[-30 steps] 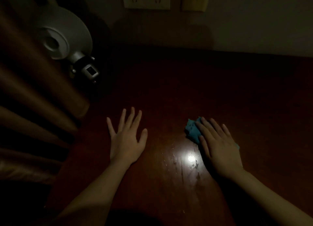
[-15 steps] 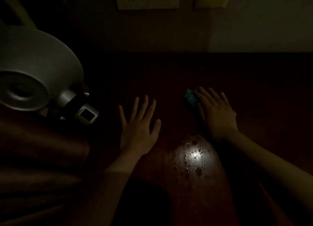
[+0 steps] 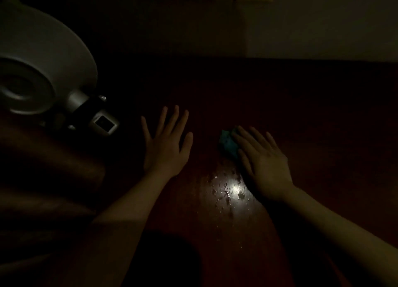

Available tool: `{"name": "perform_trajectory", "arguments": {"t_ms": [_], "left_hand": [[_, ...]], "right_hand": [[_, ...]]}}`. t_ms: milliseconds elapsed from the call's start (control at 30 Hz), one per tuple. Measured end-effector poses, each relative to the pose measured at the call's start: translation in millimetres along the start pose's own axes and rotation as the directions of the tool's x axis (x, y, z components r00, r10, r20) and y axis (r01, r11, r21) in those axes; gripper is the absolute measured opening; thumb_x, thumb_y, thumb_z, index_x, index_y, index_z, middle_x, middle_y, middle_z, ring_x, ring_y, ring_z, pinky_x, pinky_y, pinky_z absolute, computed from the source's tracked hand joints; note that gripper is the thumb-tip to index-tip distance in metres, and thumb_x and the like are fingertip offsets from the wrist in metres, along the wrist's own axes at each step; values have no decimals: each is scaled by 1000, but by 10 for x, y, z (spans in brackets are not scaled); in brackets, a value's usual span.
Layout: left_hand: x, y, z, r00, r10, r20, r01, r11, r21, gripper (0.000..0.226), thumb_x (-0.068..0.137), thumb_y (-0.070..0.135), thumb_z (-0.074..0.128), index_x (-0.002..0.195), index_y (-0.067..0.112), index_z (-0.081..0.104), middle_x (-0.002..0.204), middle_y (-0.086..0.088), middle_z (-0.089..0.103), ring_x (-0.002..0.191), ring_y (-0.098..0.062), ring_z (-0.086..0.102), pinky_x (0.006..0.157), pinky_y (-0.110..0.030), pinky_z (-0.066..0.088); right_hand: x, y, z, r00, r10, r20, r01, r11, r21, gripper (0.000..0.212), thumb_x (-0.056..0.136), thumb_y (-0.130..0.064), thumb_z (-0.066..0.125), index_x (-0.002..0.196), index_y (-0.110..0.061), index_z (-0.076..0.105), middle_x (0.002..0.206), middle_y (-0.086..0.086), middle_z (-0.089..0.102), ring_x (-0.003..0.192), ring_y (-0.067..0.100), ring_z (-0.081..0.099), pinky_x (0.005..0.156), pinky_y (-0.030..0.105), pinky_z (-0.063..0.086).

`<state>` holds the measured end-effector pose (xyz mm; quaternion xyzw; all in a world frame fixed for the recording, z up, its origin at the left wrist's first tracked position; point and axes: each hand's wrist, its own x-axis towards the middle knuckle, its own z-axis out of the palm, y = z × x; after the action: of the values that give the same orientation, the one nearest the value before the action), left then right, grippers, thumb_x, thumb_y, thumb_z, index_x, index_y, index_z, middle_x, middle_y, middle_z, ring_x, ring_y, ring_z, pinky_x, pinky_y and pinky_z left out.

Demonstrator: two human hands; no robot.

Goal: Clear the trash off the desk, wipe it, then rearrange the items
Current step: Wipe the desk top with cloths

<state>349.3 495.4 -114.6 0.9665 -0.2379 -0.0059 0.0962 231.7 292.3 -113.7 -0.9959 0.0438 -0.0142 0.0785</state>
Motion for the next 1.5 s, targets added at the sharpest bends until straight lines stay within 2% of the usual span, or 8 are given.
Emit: {"name": "perform_trajectory", "arguments": {"t_ms": [67, 300, 533, 767, 1033, 1167, 1367, 1500], "left_hand": [[-144, 5, -1, 1000, -10, -2, 10, 1000, -1, 71, 88, 56, -5, 153, 31, 8, 161, 7, 1, 147, -11, -12, 110, -48, -26], [-825, 46, 14, 999, -24, -34, 24, 1000, 0, 64, 94, 52, 6, 153, 28, 16, 160, 5, 13, 148, -11, -3, 113, -50, -21], [-1627, 200, 5, 996, -85, -34, 85, 996, 13, 63, 95, 52, 7, 153, 29, 17, 159, 6, 15, 148, -11, -3, 113, -49, -22], [-2424, 320, -6, 989, -148, -30, 148, 989, 2, 62, 95, 52, 6, 152, 30, 15, 158, 9, 13, 147, -7, -6, 112, -47, -24], [-2859, 330, 32, 952, -303, -50, 304, 952, 32, 61, 92, 54, 2, 150, 34, 0, 158, 8, 3, 147, -12, -7, 114, -52, -17], [-2885, 326, 26, 927, -374, 17, 373, 927, 37, 64, 90, 56, -3, 145, 34, -26, 155, 9, -24, 145, -15, -22, 113, -55, -17], [-2852, 284, 12, 926, -371, 67, 367, 928, 66, 73, 85, 65, -6, 148, 32, -23, 157, 4, -25, 144, -18, -24, 112, -58, -15], [-2828, 267, 27, 948, -311, 59, 307, 949, 75, 73, 93, 65, 15, 154, 25, 9, 161, -5, 8, 148, -27, 7, 111, -63, 5]], "right_hand": [[34, -128, 63, 1000, 12, -13, -13, 1000, -23, 49, 102, -40, 17, 147, -26, 31, 155, -6, 26, 144, 17, 20, 117, 33, -2], [-1107, -355, 3, 928, -356, 111, 360, 933, -20, 47, 101, -38, 27, 146, -27, 34, 152, -4, 34, 141, 17, 28, 116, 39, 14], [-1459, -300, -4, 982, -180, 52, 182, 983, -36, 49, 103, -40, 9, 142, -27, 36, 148, -4, 40, 138, 18, 33, 117, 37, 11], [-2227, -263, -32, 884, -452, 118, 459, 887, -44, 46, 102, -40, 22, 145, -28, 34, 150, -6, 36, 140, 15, 30, 115, 37, 15], [-2185, -263, -35, 981, -187, 47, 189, 981, -51, 50, 102, -43, 6, 141, -27, 33, 144, -2, 45, 133, 22, 42, 117, 37, 13], [-2108, -710, 95, 942, -327, 73, 331, 942, -52, 46, 98, -38, 25, 141, -26, 39, 146, -2, 44, 134, 22, 41, 114, 38, 12], [-1969, -655, 1, 921, -386, 43, 386, 922, 2, 48, 103, -39, 13, 141, -26, 40, 146, -4, 40, 135, 16, 36, 116, 32, 9], [-1538, -571, 50, 971, -237, 43, 238, 971, -18, 50, 102, -41, 11, 141, -24, 38, 144, -4, 41, 134, 17, 37, 114, 32, 9]]}}
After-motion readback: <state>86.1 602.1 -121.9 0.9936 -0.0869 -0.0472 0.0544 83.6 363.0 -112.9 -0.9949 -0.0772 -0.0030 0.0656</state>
